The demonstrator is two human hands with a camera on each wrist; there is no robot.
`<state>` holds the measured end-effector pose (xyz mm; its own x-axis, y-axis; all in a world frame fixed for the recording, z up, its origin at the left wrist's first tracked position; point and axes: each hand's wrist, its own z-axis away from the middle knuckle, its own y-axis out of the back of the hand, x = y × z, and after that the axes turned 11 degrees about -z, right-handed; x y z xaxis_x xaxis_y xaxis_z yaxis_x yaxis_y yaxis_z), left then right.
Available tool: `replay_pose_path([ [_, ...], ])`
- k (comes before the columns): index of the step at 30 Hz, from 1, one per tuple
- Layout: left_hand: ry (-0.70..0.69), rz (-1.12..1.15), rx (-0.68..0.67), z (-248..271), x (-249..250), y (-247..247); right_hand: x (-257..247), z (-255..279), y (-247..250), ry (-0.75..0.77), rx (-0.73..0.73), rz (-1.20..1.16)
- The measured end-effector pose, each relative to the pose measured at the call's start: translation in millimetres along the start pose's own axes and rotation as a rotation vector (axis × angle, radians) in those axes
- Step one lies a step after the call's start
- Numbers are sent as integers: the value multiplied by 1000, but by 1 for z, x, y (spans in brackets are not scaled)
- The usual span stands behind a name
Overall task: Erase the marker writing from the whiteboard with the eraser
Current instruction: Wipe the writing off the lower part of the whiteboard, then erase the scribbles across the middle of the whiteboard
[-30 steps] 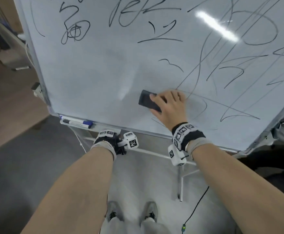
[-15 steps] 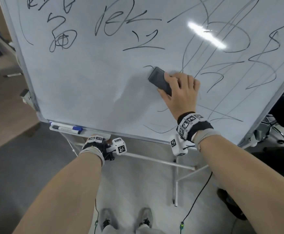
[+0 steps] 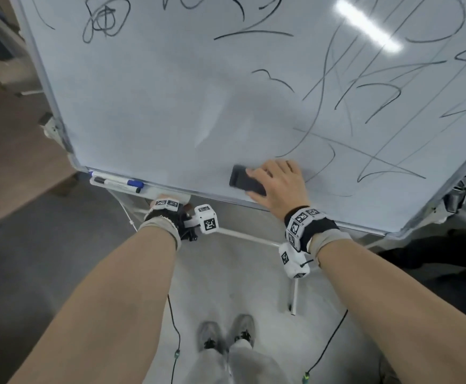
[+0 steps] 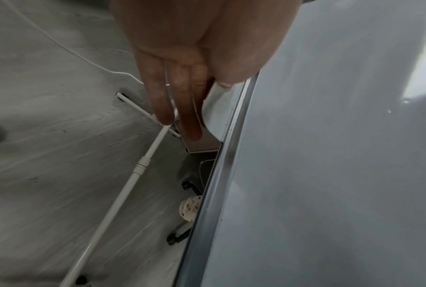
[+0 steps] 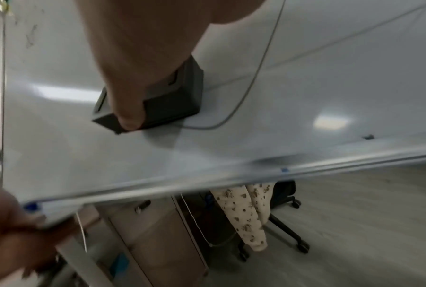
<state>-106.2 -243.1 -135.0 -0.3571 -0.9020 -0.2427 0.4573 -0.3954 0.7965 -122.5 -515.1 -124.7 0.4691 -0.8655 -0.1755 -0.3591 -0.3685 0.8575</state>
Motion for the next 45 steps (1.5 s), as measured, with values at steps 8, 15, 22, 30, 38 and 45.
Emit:
replay_pose_path([
  [8, 424, 610, -10, -28, 22, -10, 2, -39, 40, -117, 250, 64],
  [15, 528, 2505, -107, -38, 98, -2, 3, -26, 49, -88, 182, 81],
  [22, 634, 2466, 27, -78, 111, -33, 20, 34, 10, 18, -97, 27],
  [30, 840, 2366, 38, -122, 112, -62, 29, 33, 20, 56, -39, 51],
  [38, 714, 2569, 18, -54, 129, 6, 66, -49, 98, -84, 500, 25],
  [45, 845, 2462, 111, -82, 125, -17, 58, 35, 22, 96, 53, -32],
])
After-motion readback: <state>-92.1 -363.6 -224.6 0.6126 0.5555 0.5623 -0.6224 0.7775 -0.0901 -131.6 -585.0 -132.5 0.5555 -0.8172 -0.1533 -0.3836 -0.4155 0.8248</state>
